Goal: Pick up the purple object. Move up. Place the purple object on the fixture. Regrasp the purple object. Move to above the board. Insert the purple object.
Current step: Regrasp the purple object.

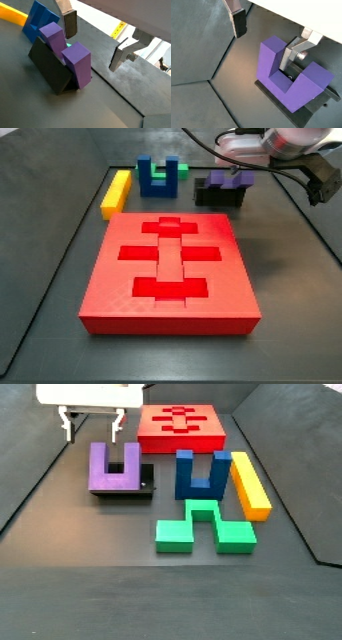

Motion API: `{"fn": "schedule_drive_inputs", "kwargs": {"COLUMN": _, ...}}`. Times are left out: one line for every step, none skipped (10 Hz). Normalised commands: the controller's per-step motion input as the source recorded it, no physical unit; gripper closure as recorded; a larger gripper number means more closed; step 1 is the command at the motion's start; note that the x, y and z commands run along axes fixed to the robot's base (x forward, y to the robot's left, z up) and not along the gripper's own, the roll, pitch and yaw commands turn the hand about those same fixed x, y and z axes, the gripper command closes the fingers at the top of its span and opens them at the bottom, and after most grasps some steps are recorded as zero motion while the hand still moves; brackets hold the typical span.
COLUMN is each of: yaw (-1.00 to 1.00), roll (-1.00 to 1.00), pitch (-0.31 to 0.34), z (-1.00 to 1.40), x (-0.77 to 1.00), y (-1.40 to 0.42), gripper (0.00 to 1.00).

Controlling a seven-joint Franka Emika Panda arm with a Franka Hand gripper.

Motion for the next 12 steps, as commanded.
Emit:
{"fn": "schedule_drive_inputs", "kwargs": {"yaw": -0.05, "roll": 0.0, "pitch": 0.034, "z": -0.15, "x": 0.01, "y": 0.0, "gripper": 0.0}}
{"fn": "schedule_drive_inputs", "kwargs": {"yaw": 0.0, "roll": -0.02, "pitch": -0.006, "z": -0.07, "x": 0.05, "y": 0.0, "gripper": 0.0}}
{"fn": "schedule_drive_inputs", "kwargs": {"yaw": 0.0, "roll": 0.0, "pitch": -0.103, "z": -0.21, "x": 0.0, "y": -0.03, "gripper": 0.0}}
{"fn": "schedule_drive_inputs", "kwargs": {"yaw": 0.0, "roll": 0.0, "pitch": 0.0, "z": -0.25, "x": 0.0, "y": 0.0, "gripper": 0.0}}
{"fn": "schedule_drive_inputs", "kwargs": {"yaw": 0.0, "roll": 0.0, "pitch": -0.023, "z": -0.26, "x": 0.0, "y": -0.01, "gripper": 0.0}}
{"fn": "schedule_drive_inputs", "kwargs": {"yaw": 0.0, "roll": 0.0, "pitch": 0.0, "z": -0.11, "x": 0.0, "y": 0.0, "gripper": 0.0}}
{"fn": "schedule_drive_inputs", "kwargs": {"yaw": -0.01, "roll": 0.0, "pitch": 0.0, "z": -0.02, "x": -0.04, "y": 0.0, "gripper": 0.0}}
{"fn": "schedule_drive_inputs", "kwargs": {"yaw": -0.03, "roll": 0.0, "pitch": 0.026, "z": -0.11, "x": -0.05, "y": 0.0, "gripper": 0.0}}
{"fn": "schedule_drive_inputs", "kwargs": {"yaw": 0.0, "roll": 0.01, "pitch": 0.046, "z": -0.17, "x": 0.0, "y": 0.0, "gripper": 0.0}}
{"fn": "schedule_drive_inputs", "kwargs": {"yaw": 0.0, "roll": 0.0, "pitch": 0.0, "z": -0.1, "x": -0.03, "y": 0.0, "gripper": 0.0}}
{"fn": "schedule_drive_inputs", "kwargs": {"yaw": 0.0, "roll": 0.0, "pitch": 0.014, "z": -0.01, "x": 0.0, "y": 0.0, "gripper": 0.0}}
{"fn": "schedule_drive_inputs", "kwargs": {"yaw": 0.0, "roll": 0.01, "pitch": 0.0, "z": 0.0, "x": 0.0, "y": 0.0, "gripper": 0.0}}
